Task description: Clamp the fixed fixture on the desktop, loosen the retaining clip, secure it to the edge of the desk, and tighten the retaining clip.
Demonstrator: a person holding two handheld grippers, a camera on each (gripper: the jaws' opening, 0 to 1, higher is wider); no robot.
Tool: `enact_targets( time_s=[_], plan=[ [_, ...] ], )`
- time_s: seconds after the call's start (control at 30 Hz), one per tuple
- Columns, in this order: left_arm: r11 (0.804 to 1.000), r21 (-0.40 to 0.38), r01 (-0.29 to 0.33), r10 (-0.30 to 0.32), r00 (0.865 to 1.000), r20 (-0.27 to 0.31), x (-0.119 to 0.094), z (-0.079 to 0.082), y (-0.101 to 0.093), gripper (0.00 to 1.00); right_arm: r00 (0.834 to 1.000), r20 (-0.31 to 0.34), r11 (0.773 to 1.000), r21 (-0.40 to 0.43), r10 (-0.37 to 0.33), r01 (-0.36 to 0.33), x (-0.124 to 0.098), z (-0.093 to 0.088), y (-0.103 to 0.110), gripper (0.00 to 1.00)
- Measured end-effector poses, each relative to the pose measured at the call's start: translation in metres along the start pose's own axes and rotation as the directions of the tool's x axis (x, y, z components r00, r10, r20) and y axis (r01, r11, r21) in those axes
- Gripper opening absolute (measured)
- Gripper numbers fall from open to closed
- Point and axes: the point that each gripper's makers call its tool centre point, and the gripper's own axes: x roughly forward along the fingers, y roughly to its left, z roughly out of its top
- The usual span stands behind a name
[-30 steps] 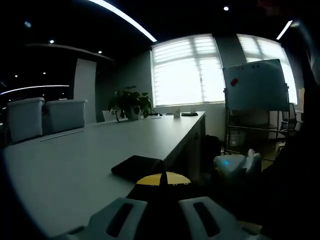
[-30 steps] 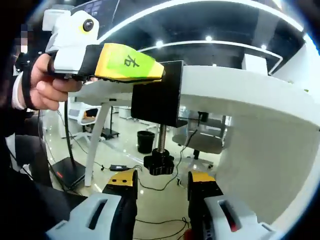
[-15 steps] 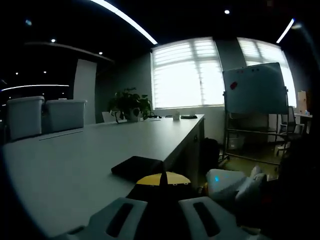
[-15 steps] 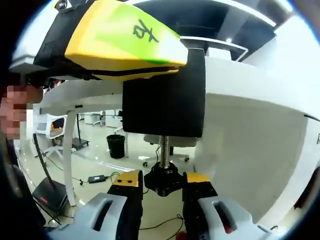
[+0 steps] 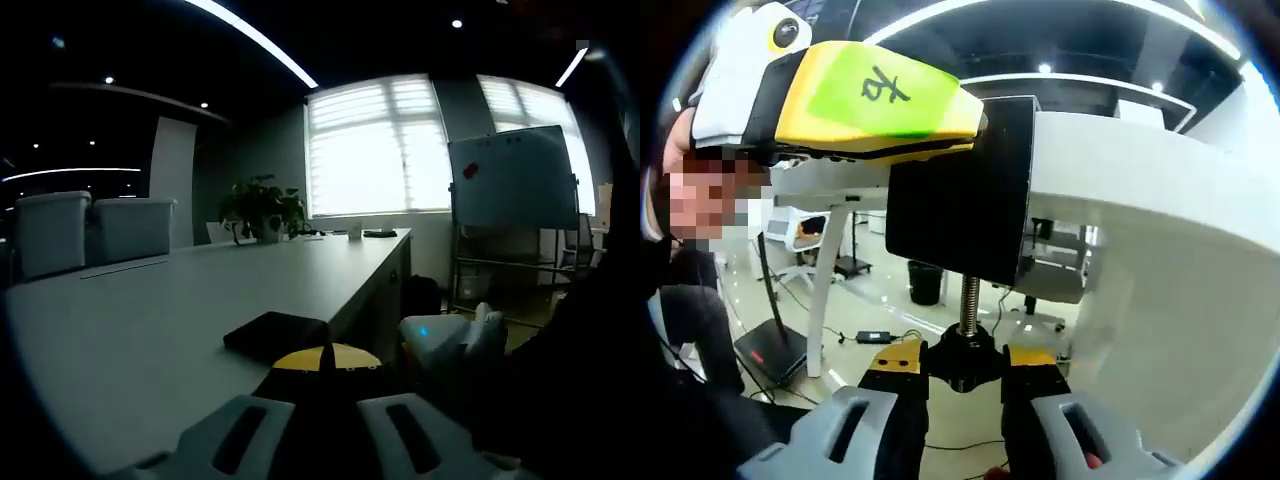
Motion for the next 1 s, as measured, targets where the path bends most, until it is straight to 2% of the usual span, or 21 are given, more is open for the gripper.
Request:
enact_targets(
  time_s=[0.1, 0.13, 0.23, 0.3, 0.43, 0.5, 0.6, 0.7, 0.8, 0.83, 0.87, 0.9, 0.93, 1.0],
  plan=[
    [1.0, 0.001, -0.002, 0.002, 1.0, -0.008, 0.001, -0.001, 0.003, 0.0, 0.994, 0.012, 0.994, -0.005, 0.109, -0.109, 0.001, 0.0, 0.004, 0.25],
    [1.0, 0.002, -0.002, 0.002, 1.0, -0.012, 0.001, -0.001, 0.003, 0.0, 0.986, 0.016, 0.986, -0.016, 0.167, -0.167, 0.001, 0.001, 0.006, 0.25],
    [1.0, 0.006, -0.007, 0.007, 1.0, -0.023, 0.003, -0.001, 0.002, 0.01, 0.961, 0.027, 0.961, -0.049, 0.275, -0.274, 0.0, 0.001, 0.007, 0.25],
    [1.0, 0.011, -0.007, 0.007, 0.999, -0.033, 0.003, -0.002, 0.006, 0.01, 0.939, 0.039, 0.938, -0.062, 0.343, -0.34, 0.0, 0.001, 0.01, 0.25],
    [1.0, 0.019, -0.005, 0.006, 0.999, -0.046, 0.006, -0.002, 0.004, 0.01, 0.902, 0.077, 0.905, -0.059, 0.425, -0.422, 0.0, 0.002, 0.012, 0.26],
    [1.0, 0.018, -0.008, 0.009, 0.999, -0.045, 0.007, -0.002, 0.004, 0.01, 0.892, 0.089, 0.897, -0.04, 0.443, -0.441, 0.0, 0.002, 0.013, 0.26],
    [1.0, 0.018, -0.008, 0.009, 0.999, -0.047, 0.008, -0.003, 0.003, 0.01, 0.887, 0.095, 0.892, -0.051, 0.452, -0.45, 0.001, 0.002, 0.014, 0.26],
    [1.0, 0.016, -0.003, 0.004, 0.999, -0.047, 0.009, -0.003, 0.002, 0.01, 0.895, 0.083, 0.898, -0.046, 0.439, -0.437, 0.0, 0.002, 0.015, 0.27],
    [1.0, 0.016, 0.0, 0.0, 0.999, -0.045, 0.01, -0.003, 0.002, 0.01, 0.932, 0.071, 0.935, -0.008, 0.355, -0.355, -0.003, 0.002, 0.006, 0.27],
    [1.0, 0.016, 0.003, -0.002, 0.999, -0.047, 0.009, -0.003, 0.003, 0.01, 0.945, 0.084, 0.948, 0.01, 0.316, -0.318, -0.004, 0.004, 0.003, 0.28],
    [1.0, 0.018, 0.006, -0.005, 0.999, -0.049, 0.009, -0.003, 0.003, 0.01, 0.965, 0.097, 0.967, 0.049, 0.245, -0.251, -0.007, 0.005, -0.003, 0.3],
    [1.0, 0.018, 0.009, -0.008, 0.999, -0.047, 0.01, -0.003, 0.003, 0.01, 0.977, 0.103, 0.98, 0.048, 0.187, -0.193, -0.01, 0.006, -0.006, 0.33],
    [1.0, 0.019, 0.011, -0.01, 0.999, -0.045, 0.009, -0.003, 0.004, 0.01, 0.985, 0.1, 0.989, 0.049, 0.137, -0.143, -0.013, 0.005, -0.009, 0.34],
    [1.0, 0.015, 0.014, -0.013, 0.999, -0.04, 0.009, -0.003, 0.005, 0.01, 0.994, 0.097, 0.992, 0.11, 0.048, -0.058, -0.017, 0.004, -0.01, 0.35]
  ],
)
